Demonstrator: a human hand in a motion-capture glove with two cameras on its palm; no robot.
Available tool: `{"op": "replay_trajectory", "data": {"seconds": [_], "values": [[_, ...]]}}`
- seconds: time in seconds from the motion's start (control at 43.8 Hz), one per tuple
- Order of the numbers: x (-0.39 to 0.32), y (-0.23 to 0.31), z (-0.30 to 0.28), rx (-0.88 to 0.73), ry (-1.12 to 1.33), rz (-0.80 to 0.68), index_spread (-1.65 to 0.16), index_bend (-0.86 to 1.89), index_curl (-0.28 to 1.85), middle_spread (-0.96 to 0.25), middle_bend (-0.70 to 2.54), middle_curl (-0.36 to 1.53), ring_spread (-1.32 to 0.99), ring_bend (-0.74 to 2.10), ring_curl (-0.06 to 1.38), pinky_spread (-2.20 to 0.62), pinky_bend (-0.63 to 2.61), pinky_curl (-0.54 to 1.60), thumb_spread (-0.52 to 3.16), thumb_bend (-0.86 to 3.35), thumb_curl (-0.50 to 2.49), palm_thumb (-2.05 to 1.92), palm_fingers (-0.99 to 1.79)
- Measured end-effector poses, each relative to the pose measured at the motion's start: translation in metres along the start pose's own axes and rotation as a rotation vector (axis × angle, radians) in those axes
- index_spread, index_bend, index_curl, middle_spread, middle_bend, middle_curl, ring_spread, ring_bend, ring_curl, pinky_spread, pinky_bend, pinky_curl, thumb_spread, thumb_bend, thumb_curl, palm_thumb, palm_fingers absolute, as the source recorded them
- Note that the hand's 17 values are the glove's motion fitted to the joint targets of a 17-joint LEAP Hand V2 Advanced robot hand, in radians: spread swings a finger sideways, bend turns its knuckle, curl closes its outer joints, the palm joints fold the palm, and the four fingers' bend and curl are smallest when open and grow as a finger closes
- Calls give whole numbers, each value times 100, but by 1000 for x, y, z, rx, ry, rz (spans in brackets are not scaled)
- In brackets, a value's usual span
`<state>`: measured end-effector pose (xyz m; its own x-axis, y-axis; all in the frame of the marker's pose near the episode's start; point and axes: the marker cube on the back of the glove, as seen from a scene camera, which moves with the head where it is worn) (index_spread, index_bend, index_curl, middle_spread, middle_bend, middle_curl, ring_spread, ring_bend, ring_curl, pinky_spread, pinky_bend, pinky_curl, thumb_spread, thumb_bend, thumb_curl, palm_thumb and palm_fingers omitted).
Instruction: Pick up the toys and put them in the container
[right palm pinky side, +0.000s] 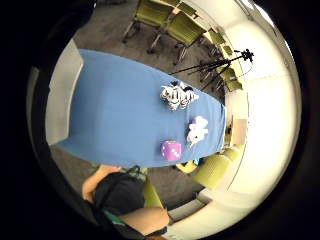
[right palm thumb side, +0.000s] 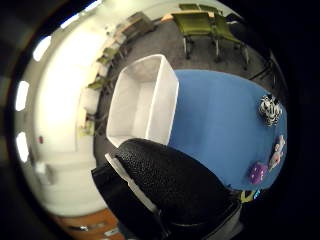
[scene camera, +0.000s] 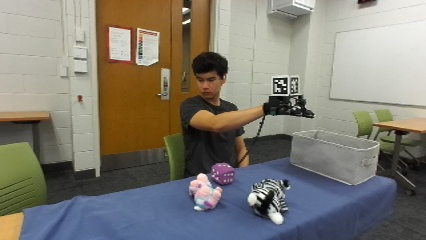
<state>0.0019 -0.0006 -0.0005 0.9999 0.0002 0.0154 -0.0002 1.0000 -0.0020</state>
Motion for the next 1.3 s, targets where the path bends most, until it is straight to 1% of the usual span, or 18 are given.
{"op": "replay_trajectory", "data": {"seconds": [0.091,0.183,0.411,0.502,0.617,0.708,0.822,0.913,1.119,1.302], "values": [[1,1,0,4,-2,-1,-12,20,8,-4,23,7,-15,20,4,-7,38,11,55,-14,-1,-21,24],[4,2,0,10,1,-2,-14,19,12,-6,23,10,-19,20,7,-9,40,15,71,-14,0,-21,23],[12,10,-2,-2,-4,-20,-19,18,19,-7,24,17,-25,21,10,-11,40,20,89,-14,0,-21,19],[32,21,-4,-8,-10,-25,-19,18,21,-7,23,19,-26,22,12,-11,41,22,92,-14,0,-22,18],[77,51,-2,-4,7,-37,-20,18,24,-8,23,21,-28,22,13,-12,41,24,94,-14,1,-22,17],[125,71,8,8,-7,15,-21,18,25,-8,23,23,-29,22,14,-12,42,25,93,-13,1,-21,17],[180,94,38,-8,-16,78,-22,19,27,-9,22,25,-30,23,15,-12,43,26,93,-13,2,-20,19],[206,115,74,-33,-27,123,-24,19,29,-10,22,26,-32,23,16,-12,43,27,93,-13,3,-20,19],[231,148,159,-125,-59,148,-25,19,32,-11,21,29,-34,23,18,-12,42,29,94,-12,4,-18,18],[238,167,206,-171,-56,155,-25,19,35,-11,21,31,-34,22,20,-12,42,30,95,-11,5,-17,18]]}}
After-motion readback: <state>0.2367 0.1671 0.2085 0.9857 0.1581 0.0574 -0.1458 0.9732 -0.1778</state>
